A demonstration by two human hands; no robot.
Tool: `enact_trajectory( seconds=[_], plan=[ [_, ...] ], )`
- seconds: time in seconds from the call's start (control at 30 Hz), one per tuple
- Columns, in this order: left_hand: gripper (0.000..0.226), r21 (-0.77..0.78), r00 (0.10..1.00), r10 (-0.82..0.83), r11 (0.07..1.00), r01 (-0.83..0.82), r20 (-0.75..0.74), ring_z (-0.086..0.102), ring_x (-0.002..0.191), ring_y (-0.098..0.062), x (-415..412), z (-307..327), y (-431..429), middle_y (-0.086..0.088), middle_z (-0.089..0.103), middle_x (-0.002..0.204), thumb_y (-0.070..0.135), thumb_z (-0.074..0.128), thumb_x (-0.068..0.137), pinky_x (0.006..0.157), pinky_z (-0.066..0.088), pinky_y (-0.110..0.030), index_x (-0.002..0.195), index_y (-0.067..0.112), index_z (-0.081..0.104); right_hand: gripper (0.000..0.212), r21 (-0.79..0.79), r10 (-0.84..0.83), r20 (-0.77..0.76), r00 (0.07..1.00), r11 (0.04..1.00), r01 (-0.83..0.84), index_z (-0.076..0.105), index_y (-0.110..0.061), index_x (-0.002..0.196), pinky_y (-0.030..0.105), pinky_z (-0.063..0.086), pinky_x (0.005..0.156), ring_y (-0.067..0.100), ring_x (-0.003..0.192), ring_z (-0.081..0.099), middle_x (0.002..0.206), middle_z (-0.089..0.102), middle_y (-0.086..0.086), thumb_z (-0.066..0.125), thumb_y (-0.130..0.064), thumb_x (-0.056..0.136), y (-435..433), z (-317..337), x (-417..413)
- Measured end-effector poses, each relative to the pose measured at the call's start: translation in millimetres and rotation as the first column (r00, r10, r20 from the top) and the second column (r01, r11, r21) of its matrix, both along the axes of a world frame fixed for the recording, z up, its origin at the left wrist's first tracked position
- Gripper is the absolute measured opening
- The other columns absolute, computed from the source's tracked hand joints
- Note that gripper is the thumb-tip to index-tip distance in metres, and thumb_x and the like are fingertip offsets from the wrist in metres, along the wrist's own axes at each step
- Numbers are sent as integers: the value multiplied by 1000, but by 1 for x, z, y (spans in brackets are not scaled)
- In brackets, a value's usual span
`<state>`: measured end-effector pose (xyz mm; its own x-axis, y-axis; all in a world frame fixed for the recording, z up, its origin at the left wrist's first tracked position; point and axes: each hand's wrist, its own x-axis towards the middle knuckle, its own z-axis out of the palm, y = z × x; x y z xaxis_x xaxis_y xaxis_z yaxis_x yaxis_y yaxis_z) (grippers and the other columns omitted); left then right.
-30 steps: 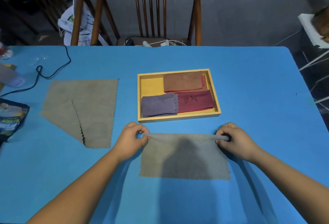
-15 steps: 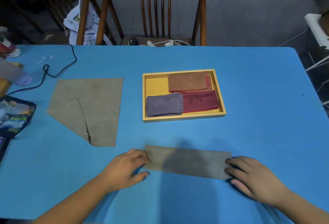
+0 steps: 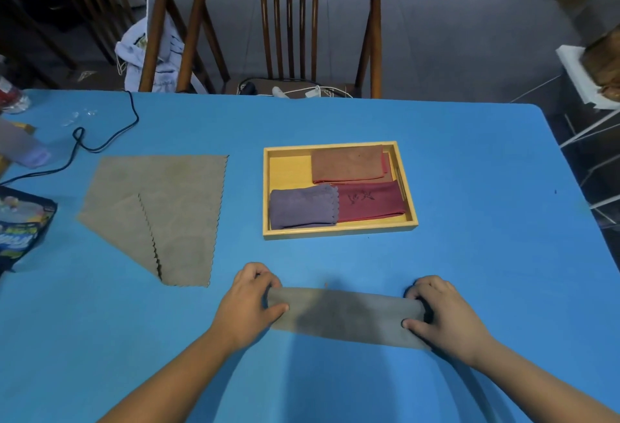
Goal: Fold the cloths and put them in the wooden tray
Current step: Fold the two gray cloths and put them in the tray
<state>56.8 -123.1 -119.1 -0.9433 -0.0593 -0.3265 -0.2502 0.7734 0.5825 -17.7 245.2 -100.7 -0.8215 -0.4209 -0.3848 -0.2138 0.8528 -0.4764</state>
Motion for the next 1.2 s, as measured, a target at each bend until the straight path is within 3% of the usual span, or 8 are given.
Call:
enact_trajectory(
  seconds=[0.1,0.23,0.4,0.57,0.7,0.87,1.03,1.2],
  plan=[
    [23,154,993,95,983,-105,69,53,91,-12,-7,4,0,10,57,94,26,74,72,74,46,-23,74,30,52,22,-89,-119,136,983,987,132,51,-36,79,29,47,62,7,71,55,78,61,-14,69,-31,68,-4,5,-5],
    [27,403,960,156,883,-241,231,52,55,-4,-15,19,-4,9,60,66,22,71,76,50,44,-19,67,31,47,20,-154,-177,230,957,964,216,60,-36,83,23,48,62,5,68,58,79,66,-12,70,-21,75,-5,12,-11],
    [11,506,943,205,803,-316,263,56,59,-10,-23,37,-17,4,64,71,18,70,85,49,46,-24,81,24,61,11,-316,-296,434,851,834,452,70,-24,82,24,50,64,10,69,62,78,71,1,67,-15,87,-8,30,-21],
    [6,596,897,351,672,-440,268,68,64,-11,-44,73,-11,-2,66,82,9,64,90,55,59,-31,88,14,62,8,-349,-438,330,836,766,539,67,-28,84,26,49,63,5,65,62,76,69,-9,64,-24,90,-28,53,-39],
    [4,454,877,466,760,-465,119,67,66,-21,-60,104,5,-11,66,88,13,64,90,53,61,-34,90,13,60,8,-285,-498,127,858,810,513,63,-37,87,23,44,57,-1,68,62,79,67,-26,60,-30,88,-47,72,-49],
    [22,186,923,372,918,-350,-96,43,44,-11,-56,137,43,4,46,53,36,62,85,47,42,-33,74,26,46,1,-215,-466,12,885,863,458,62,-33,84,21,43,55,-1,65,60,69,67,-16,62,-33,85,-71,78,-34],
    [20,115,975,170,981,-154,-146,56,65,-19,-37,132,111,5,55,68,41,54,83,62,47,-33,80,24,44,11,-325,-401,269,876,818,474,62,-23,78,27,48,56,8,58,60,65,67,-5,59,-22,89,-97,68,2],
    [24,59,993,96,994,-92,-68,58,95,-12,-36,112,144,8,63,101,40,40,90,81,45,-27,96,24,57,36,-444,-350,618,704,584,680,61,-8,70,34,42,60,17,61,53,67,60,11,44,-21,99,-106,71,11]
  ],
)
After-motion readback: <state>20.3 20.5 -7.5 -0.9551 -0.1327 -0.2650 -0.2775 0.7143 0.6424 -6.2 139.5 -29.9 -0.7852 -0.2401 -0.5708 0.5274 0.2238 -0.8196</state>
